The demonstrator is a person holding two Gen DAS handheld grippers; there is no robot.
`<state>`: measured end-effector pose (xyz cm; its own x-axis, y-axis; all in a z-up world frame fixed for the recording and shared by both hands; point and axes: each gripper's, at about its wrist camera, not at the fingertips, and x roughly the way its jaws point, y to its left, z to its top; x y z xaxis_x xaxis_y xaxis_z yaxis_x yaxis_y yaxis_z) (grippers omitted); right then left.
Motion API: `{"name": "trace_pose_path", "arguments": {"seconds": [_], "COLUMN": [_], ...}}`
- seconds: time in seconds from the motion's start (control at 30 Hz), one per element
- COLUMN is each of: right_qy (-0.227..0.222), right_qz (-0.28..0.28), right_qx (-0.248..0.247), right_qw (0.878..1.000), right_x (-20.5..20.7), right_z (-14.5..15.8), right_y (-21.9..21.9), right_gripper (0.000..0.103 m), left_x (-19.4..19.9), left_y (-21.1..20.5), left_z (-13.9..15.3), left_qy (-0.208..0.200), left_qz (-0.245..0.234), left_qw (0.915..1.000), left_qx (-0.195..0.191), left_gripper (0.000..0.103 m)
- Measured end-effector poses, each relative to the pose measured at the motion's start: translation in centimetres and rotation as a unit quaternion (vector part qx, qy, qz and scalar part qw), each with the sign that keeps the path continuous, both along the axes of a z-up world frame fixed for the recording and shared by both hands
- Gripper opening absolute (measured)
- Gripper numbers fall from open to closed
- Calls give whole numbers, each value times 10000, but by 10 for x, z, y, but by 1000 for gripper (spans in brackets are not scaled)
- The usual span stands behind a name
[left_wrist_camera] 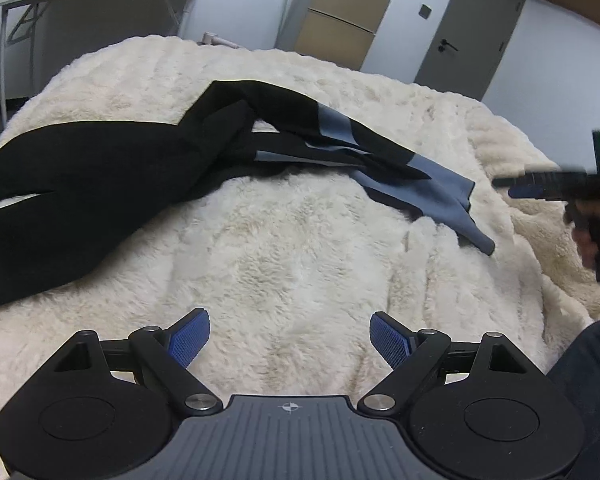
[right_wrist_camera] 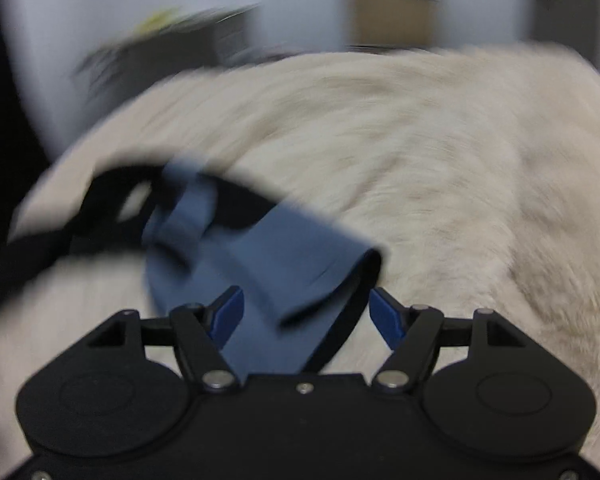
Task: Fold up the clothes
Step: 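Drag the blue-grey cuff with the right gripper to spread the garment flat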
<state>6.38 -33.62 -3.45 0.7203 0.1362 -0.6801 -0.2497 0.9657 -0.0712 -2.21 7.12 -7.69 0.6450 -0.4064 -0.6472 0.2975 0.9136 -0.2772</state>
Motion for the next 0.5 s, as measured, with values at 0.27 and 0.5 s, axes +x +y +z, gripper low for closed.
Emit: {"name": "trace_pose_path", "arguments": {"seconds": [0.27, 0.5], "right_qy": [17, 195], "right_qz": [1426, 1946], "right_qx": [-2095, -1971], "right_qw": [9673, 9607], "right_x": [30, 1], "right_z": [-39, -11], "right_y": [100, 72], "right_gripper": [38, 2], "left_x": [-3, -14], "left_y": [-4, 11], "left_z": [4, 15], "left_qy": [139, 27], "left_qz": [-37, 140], "left_qw": [9999, 9999], "left_qx": [-63, 68], "left_gripper": [84, 84]}}
